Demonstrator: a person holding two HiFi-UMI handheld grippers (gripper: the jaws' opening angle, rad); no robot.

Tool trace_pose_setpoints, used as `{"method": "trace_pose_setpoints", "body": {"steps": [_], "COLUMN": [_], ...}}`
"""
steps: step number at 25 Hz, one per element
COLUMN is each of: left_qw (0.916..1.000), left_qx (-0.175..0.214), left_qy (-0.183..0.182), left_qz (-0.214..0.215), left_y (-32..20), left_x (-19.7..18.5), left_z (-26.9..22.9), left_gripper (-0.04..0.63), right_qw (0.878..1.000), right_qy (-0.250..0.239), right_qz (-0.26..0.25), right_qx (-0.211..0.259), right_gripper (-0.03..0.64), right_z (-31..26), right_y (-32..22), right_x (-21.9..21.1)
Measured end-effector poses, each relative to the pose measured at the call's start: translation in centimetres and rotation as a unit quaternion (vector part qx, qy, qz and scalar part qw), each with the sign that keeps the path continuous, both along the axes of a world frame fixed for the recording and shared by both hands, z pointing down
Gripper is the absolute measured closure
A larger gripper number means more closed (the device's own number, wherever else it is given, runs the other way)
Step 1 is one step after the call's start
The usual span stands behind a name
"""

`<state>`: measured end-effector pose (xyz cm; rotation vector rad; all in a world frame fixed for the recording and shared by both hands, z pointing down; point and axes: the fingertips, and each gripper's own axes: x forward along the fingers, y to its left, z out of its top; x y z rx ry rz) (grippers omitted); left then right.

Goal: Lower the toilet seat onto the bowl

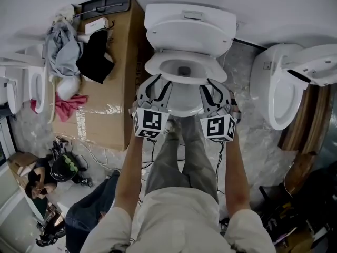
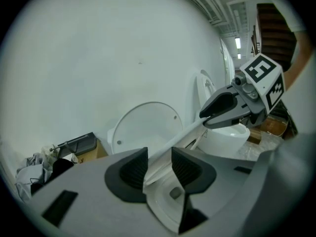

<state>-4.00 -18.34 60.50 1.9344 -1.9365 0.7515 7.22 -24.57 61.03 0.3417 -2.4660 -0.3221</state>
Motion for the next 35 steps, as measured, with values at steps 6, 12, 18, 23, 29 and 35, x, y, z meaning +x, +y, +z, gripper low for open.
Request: {"method": "trace_pose_setpoints", "body": {"steps": [6,12,18,23,29,35], "left_qw": [0.9996,0.999,0.9984,0.9977,0.9963,0.9932], "left_qx": [-0.013,-0.023,-0.031,-0.038,-0.048,-0.076], "left_qy": [0.001,0.005,0.01,0.014,0.02,0.027], "left_qz": [0.025,0.037,0.047,0.055,0.068,0.084], "left_y": [1.9,4.0,5.7,6.9,8.2,10.3], "left_x": [1.3,2.5,3.4,4.1,4.9,6.0], "left_z": [1.1,2.3,3.6,4.6,5.9,8.1], "left_gripper": [0.431,0.423,0.417,0.413,0.4,0.382], "right_qw": [1.0,0.999,0.999,0.998,0.998,0.995], "right_qy": [0.012,0.022,0.032,0.04,0.051,0.08], "right_qz": [0.012,0.02,0.023,0.024,0.03,0.026], "right_qx": [-0.008,-0.02,-0.028,-0.031,-0.034,-0.047], "right_gripper": [0.503,0.495,0.492,0.489,0.485,0.474], "right_z": [1.1,2.4,3.7,4.7,5.9,8.2], "right_y": [2.0,4.1,5.9,7.1,8.5,10.7], "right_x": [1.3,2.5,3.4,4.1,5.0,6.2]}}
